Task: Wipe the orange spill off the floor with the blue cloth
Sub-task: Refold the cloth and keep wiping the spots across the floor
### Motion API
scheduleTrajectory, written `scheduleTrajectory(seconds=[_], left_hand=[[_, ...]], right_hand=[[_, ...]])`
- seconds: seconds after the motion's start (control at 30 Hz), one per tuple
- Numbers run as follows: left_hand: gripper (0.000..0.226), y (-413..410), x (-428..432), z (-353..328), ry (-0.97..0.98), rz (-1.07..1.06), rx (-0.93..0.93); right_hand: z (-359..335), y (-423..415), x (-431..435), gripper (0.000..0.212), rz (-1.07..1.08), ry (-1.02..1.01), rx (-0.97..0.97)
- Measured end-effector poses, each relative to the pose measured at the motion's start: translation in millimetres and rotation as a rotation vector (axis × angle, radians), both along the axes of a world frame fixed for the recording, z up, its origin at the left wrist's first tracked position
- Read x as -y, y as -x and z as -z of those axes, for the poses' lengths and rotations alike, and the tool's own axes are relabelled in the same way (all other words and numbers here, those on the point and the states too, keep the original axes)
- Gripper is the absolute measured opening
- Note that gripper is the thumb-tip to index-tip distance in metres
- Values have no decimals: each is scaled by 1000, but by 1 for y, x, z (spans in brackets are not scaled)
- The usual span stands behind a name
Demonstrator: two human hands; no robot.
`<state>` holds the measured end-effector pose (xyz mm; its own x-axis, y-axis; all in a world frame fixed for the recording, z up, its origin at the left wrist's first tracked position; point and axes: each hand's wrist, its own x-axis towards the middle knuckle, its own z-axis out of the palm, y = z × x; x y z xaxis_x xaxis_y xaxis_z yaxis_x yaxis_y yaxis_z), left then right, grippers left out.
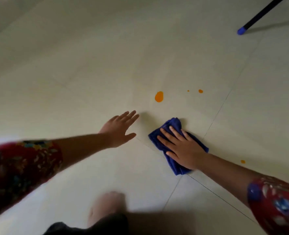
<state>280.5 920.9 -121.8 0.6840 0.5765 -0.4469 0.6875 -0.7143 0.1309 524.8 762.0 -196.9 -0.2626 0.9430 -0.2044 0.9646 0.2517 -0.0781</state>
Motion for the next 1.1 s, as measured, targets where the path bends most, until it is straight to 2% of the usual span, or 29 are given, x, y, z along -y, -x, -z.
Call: scheduleTrajectory(seconds=[0.1, 0.23, 0.33, 0.43, 0.6, 0.73, 0.9, 0.97, 1.1], left_hand=[[66, 11, -7, 31, 4, -185, 195], [67, 19, -18, 55, -50, -301, 358], [61, 19, -31, 67, -91, -411, 495], [58, 15, -39, 74, -120, -465, 560], [55, -5, -49, 71, -99, -406, 580], [54, -17, -56, 76, -106, -334, 545], [54, -17, -56, 81, -149, -334, 526], [53, -15, -57, 82, -146, -321, 526], [53, -16, -56, 83, -143, -310, 501]], right_hand=[[-2, 5, -1, 66, -35, -23, 23], [-1, 42, -6, 76, -41, -104, -29], [4, 85, -40, 63, -22, -114, -93], [4, 89, -79, 53, 92, -140, -112], [7, 59, -38, 53, 626, -228, -132], [10, 98, -9, 52, 550, -242, -109], [8, 82, -84, 51, 365, -209, -108], [9, 61, -105, 52, 417, -188, -77], [10, 52, -85, 52, 703, -243, -69]])
